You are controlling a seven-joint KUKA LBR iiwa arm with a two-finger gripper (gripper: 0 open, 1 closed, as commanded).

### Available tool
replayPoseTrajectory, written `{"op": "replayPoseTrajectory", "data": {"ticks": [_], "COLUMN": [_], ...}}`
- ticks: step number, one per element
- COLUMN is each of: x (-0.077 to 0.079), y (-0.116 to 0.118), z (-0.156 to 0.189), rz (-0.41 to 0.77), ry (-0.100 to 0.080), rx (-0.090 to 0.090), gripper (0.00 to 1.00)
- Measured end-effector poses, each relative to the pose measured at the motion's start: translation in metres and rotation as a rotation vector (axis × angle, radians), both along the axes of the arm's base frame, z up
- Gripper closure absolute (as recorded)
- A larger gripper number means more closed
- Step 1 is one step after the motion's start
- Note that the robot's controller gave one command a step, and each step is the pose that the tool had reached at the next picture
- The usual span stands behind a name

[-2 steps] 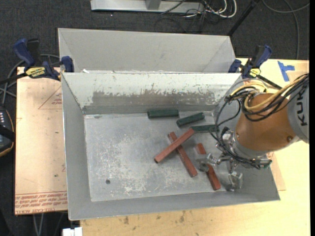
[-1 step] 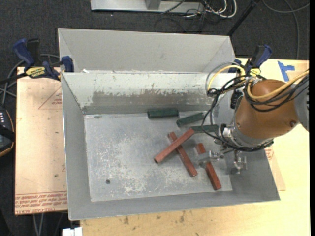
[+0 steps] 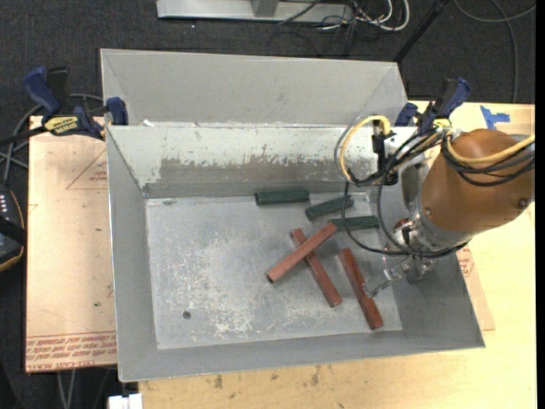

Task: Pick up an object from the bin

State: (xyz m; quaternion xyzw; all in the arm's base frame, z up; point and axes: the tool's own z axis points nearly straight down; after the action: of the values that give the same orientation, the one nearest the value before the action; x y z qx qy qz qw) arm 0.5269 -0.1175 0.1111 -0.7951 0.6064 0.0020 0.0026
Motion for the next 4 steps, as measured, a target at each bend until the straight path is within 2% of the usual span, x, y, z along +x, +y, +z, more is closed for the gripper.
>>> {"op": "replayPoseTrajectory", "data": {"ticks": [1,2,3,4], "x": [-0.010,-0.018,-0.020,-0.018], "y": [0.029,0.013,0.008,0.009], "z": [-0.042,-0.040,-0.041,0.019], "rz": [-0.040,-0.203,-0.207,-0.211], "ry": [0.001,-0.007,-0.001,-0.006], "rx": [0.000,0.006,-0.002,-0.004], "gripper": [0.00,0.00,1.00,1.00]}}
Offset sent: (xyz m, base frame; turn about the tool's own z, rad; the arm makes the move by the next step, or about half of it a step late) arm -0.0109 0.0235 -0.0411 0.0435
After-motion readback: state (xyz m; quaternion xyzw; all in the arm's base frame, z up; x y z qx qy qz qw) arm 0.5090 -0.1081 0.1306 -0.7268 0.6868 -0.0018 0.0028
